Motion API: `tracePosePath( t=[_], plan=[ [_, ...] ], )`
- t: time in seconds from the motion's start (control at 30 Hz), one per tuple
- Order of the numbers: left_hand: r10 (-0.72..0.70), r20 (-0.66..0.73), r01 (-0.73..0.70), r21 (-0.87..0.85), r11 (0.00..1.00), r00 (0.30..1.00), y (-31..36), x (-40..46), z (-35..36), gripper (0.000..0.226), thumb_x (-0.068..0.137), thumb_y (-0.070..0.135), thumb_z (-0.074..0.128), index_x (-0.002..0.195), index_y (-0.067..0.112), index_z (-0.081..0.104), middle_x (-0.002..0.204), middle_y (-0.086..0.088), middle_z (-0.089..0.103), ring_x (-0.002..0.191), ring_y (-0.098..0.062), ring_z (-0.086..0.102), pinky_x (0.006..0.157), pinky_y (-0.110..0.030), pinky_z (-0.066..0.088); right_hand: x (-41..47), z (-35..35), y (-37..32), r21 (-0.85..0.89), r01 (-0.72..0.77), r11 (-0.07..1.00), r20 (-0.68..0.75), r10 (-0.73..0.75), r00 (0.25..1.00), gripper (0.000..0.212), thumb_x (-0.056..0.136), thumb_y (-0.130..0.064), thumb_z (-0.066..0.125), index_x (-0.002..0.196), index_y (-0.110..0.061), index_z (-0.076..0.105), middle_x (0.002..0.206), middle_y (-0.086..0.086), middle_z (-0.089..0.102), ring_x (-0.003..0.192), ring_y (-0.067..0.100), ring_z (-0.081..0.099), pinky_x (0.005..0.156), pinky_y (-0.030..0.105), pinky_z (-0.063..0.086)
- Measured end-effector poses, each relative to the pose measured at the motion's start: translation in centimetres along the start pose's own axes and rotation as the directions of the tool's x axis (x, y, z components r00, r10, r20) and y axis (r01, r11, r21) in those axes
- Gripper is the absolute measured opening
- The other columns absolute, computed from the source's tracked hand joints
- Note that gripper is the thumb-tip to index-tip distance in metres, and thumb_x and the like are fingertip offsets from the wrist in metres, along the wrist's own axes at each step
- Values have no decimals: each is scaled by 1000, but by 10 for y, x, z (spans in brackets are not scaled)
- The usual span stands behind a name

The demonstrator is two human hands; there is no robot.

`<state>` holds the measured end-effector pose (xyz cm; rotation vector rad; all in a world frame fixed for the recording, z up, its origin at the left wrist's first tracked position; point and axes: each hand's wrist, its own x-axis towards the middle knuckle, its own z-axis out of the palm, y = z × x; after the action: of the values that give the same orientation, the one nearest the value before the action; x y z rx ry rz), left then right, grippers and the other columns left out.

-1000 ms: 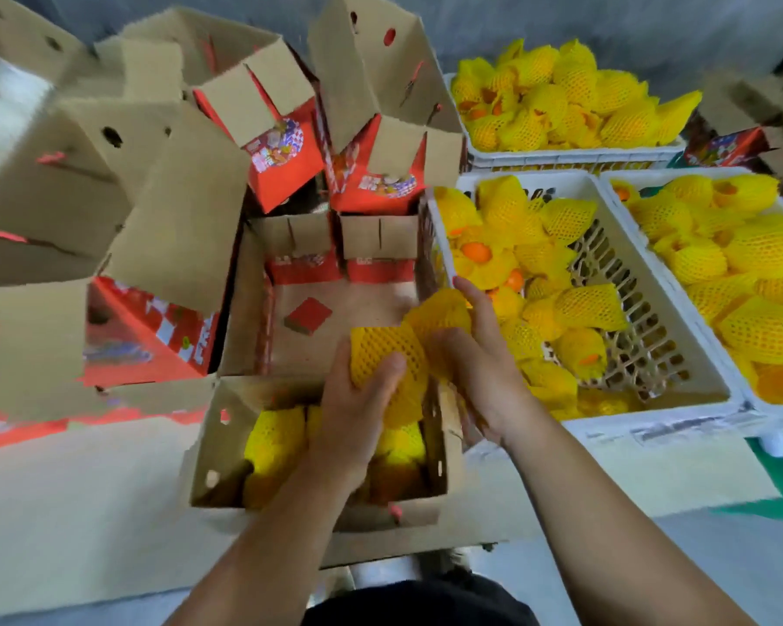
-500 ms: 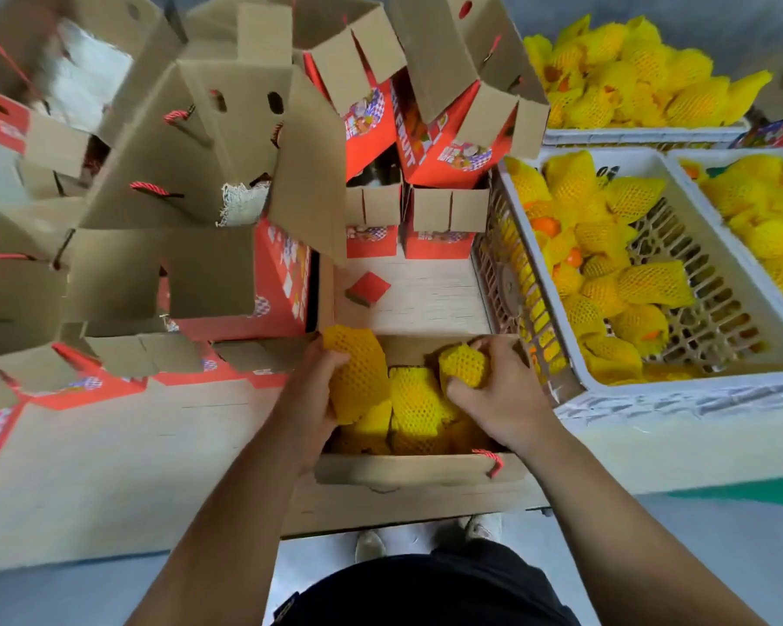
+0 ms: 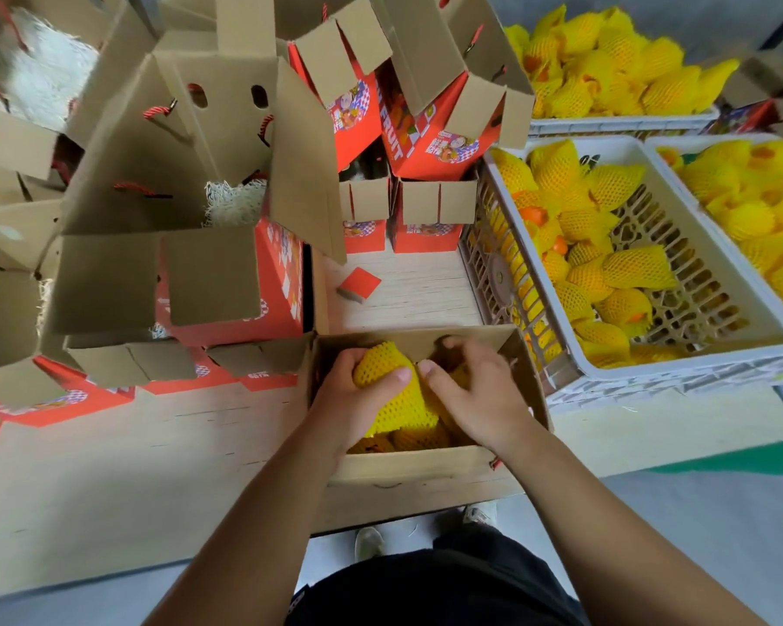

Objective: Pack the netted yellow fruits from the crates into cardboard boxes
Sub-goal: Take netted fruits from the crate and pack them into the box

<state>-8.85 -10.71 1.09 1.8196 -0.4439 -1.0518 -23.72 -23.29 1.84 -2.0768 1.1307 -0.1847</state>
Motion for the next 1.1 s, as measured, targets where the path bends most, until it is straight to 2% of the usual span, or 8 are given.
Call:
tracePosePath(
  t=[0.1, 0.27, 0.37, 0.5, 0.67, 0.83, 1.0, 1.1],
  plan=[
    [48, 18, -47, -33, 998, 999, 2, -1, 4, 56, 67, 78, 68, 109, 42, 64, 107, 12, 71, 96, -3, 68, 86, -34, 56, -2, 10, -22, 401, -88, 912, 194, 9, 981, 20, 104, -30, 53, 112, -24, 70, 104, -7, 71, 102, 6, 61, 82, 8, 43],
    [80, -118, -84, -30, 996, 990, 1, 1, 3, 35, 87, 69, 59, 92, 35, 65, 90, 6, 68, 84, -9, 65, 71, -33, 49, 2, 14, -27, 549, -200, 811, 345, -2, 938, 26, 102, -28, 57, 118, -13, 71, 113, 11, 73, 112, 28, 66, 99, 43, 48],
    [114, -224, -142, -116, 983, 968, 7, 4, -1, 13, 102, 50, 54, 104, 38, 59, 105, 11, 66, 90, 5, 62, 76, -26, 44, 3, 20, -25, 381, -53, 923, 328, -81, 941, 31, 94, -31, 73, 118, -12, 68, 96, -1, 72, 89, 13, 67, 86, 38, 53],
    [178, -267, -252, -276, 928, 947, 20, 6, -9, 15, 109, 40, 44, 112, 35, 58, 111, 1, 70, 105, -12, 67, 93, -29, 53, 8, 42, -43, 131, 119, 984, 480, -168, 861, 57, 80, -22, 86, 123, -18, 49, 122, 4, 60, 118, 17, 58, 105, 37, 46],
    [136, -301, -232, -312, 921, 944, 19, 8, -7, 24, 111, 35, 40, 108, 32, 63, 107, 2, 74, 100, -13, 69, 88, -23, 53, 12, 60, -59, -115, 326, 939, 541, -216, 813, 58, 78, -33, 88, 127, -15, 63, 138, 7, 41, 131, 23, 45, 114, 33, 37],
    [14, -179, -30, -85, 996, 984, 15, 18, -1, 16, 102, 37, 57, 103, 25, 67, 104, 2, 70, 99, -12, 65, 79, -27, 48, 9, 70, -71, -402, 427, 810, 563, -149, 813, 73, 90, -40, 74, 152, -19, 42, 153, 7, 40, 137, 34, 45, 114, 39, 41],
    [-250, 39, 245, 110, 963, 967, 18, 23, -2, 64, 98, 73, 37, 143, 29, 50, 131, 13, 46, 131, -20, 46, 102, -34, 35, 3, 48, -55, -331, 317, 889, 604, -59, 795, 81, 90, -50, 64, 158, -33, 23, 150, 2, 31, 129, 33, 51, 105, 41, 47],
    [-184, -40, 186, 77, 979, 982, 22, 28, 5, 45, 101, 66, 39, 121, 30, 60, 118, 14, 55, 105, -5, 51, 85, -27, 37, 1, 33, -46, -223, 336, 915, 613, -136, 778, 75, 91, -38, 63, 155, -32, 26, 143, -1, 35, 123, 29, 53, 100, 40, 49]
  ],
)
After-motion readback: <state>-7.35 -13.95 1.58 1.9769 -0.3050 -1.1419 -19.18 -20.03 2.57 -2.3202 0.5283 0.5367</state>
